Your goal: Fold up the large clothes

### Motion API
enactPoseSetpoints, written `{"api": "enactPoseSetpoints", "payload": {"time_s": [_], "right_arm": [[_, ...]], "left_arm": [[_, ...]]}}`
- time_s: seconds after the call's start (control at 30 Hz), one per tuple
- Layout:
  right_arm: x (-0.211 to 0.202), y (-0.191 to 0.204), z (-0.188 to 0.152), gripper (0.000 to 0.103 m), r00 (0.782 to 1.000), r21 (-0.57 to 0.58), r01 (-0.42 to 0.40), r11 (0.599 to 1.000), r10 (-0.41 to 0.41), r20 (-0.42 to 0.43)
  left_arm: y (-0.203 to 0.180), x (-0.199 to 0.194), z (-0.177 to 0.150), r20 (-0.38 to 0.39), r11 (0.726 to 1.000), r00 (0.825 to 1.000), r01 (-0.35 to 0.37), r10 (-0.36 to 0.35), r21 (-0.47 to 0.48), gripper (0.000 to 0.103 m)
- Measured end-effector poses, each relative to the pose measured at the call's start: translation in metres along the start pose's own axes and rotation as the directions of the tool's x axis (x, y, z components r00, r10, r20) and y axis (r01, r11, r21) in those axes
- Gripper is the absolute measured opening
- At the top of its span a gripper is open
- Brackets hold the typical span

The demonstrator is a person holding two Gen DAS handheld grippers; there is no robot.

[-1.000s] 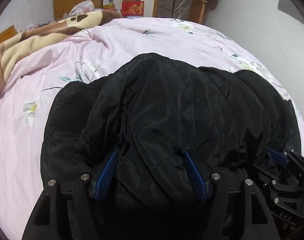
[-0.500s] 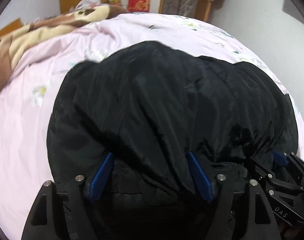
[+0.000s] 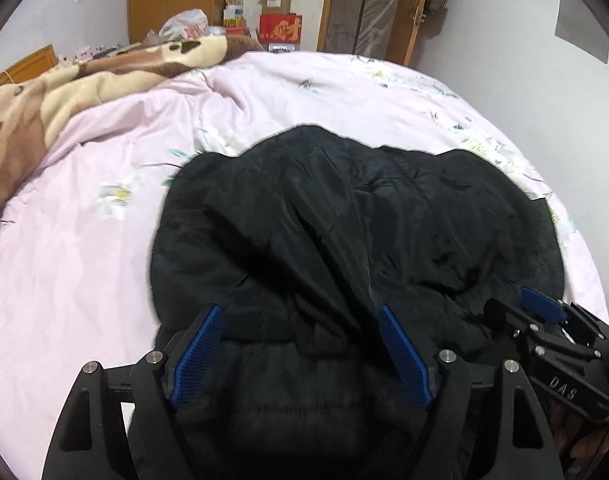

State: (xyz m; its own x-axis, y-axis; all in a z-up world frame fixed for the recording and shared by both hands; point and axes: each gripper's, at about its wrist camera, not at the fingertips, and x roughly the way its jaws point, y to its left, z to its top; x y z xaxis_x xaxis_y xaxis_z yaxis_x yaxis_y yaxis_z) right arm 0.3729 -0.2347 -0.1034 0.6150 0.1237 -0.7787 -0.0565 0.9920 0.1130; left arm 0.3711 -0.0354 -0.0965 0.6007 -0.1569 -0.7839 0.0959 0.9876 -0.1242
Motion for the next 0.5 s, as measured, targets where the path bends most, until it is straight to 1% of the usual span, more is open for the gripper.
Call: {"api": "enactPoseSetpoints", "payload": {"time_s": [0.07,0.13,0.23,0.37,0.43,0.5], "right_arm": [[-0.015,0.004,-0.002,0.063,1.000,-0.007,0.009,1.000,-0.009,0.019],[-0.037,0.008,-0.007,0.063,0.999,-0.013,0.012,1.000,-0.011,0.044],[-0.068,0.014,-0.016,0.063,0.997,-0.012,0.001,1.000,0.000,0.075],[-0.105,0.023,-0.031,0.063,0.994,-0.030,0.003,1.000,0.000,0.111],[-0.124,0.028,-0.042,0.063,0.992,-0.036,0.009,0.999,-0.005,0.126],[-0.140,0.030,-0.052,0.063,0.990,-0.029,-0.003,1.000,0.007,0.140]], "left_arm": [[0.000,-0.025,-0.008,0.028,1.000,1.000,-0.013,0.012,0.011,0.080],[0.000,-0.043,-0.013,0.040,1.000,0.999,-0.015,0.014,0.017,0.080],[0.002,-0.075,-0.024,0.071,1.000,0.997,-0.018,0.017,0.021,0.080],[0.004,-0.108,-0.038,0.088,1.000,0.996,-0.012,0.011,0.011,0.080],[0.005,-0.122,-0.047,0.086,1.000,0.996,-0.024,0.023,0.013,0.080],[0.010,-0.135,-0.058,0.095,1.000,0.995,-0.018,0.017,0.011,0.080]]}}
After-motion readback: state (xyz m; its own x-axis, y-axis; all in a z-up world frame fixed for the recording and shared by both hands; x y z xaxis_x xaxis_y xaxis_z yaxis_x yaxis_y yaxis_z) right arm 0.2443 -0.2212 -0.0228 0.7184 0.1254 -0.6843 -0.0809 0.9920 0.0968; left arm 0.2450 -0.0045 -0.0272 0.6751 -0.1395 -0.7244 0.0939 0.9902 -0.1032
